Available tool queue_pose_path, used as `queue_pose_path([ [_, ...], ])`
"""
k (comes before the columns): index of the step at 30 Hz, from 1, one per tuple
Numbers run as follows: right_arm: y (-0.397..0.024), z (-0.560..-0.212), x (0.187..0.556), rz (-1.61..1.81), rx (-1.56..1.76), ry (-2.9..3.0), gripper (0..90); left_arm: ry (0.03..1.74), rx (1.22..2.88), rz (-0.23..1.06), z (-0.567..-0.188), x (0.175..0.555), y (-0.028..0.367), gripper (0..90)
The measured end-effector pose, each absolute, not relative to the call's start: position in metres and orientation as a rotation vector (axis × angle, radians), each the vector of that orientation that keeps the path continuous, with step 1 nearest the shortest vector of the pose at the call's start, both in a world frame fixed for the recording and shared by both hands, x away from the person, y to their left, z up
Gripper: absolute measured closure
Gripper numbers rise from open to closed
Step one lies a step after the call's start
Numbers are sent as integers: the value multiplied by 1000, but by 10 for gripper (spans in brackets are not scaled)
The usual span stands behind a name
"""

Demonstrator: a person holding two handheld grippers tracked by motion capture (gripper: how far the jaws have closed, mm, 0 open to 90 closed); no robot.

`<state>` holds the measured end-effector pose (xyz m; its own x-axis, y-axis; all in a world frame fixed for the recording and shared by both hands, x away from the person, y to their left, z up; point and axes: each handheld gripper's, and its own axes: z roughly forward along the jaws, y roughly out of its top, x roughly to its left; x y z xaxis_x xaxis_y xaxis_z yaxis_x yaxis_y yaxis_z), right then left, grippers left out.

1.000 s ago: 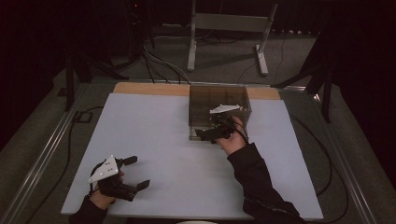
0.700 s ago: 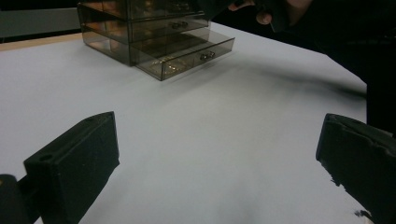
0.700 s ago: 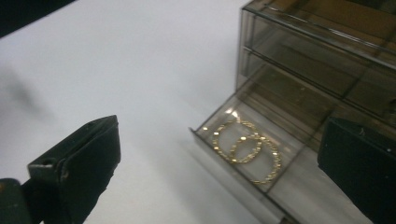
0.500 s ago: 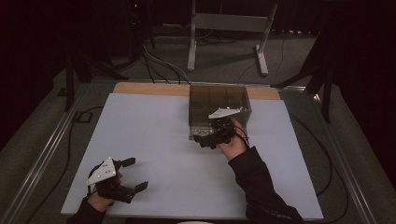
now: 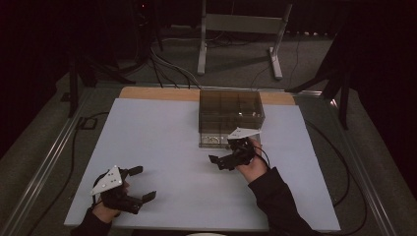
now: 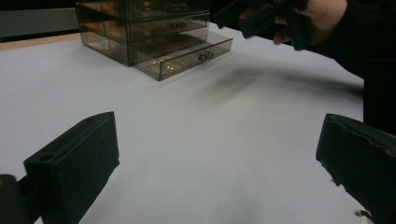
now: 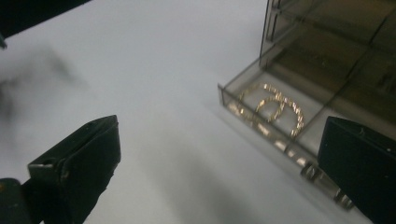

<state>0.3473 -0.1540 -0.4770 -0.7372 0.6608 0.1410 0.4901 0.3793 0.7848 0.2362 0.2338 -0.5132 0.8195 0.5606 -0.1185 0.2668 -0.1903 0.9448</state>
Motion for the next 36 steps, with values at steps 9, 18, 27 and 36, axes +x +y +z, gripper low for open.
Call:
queue_pose_path([
  [9,-173,-497,329,1347,1029,2444,0,637,1780,298,-513,236,234,4],
  [18,-210,-512,308,1363,1032,2435,0,634,1782,297,-513,236,234,4],
  [27,-241,-515,288,1370,1043,2395,0,632,1787,294,-514,236,233,4],
  [36,-276,-513,273,1429,1110,2304,0,633,1788,292,-514,236,232,4],
])
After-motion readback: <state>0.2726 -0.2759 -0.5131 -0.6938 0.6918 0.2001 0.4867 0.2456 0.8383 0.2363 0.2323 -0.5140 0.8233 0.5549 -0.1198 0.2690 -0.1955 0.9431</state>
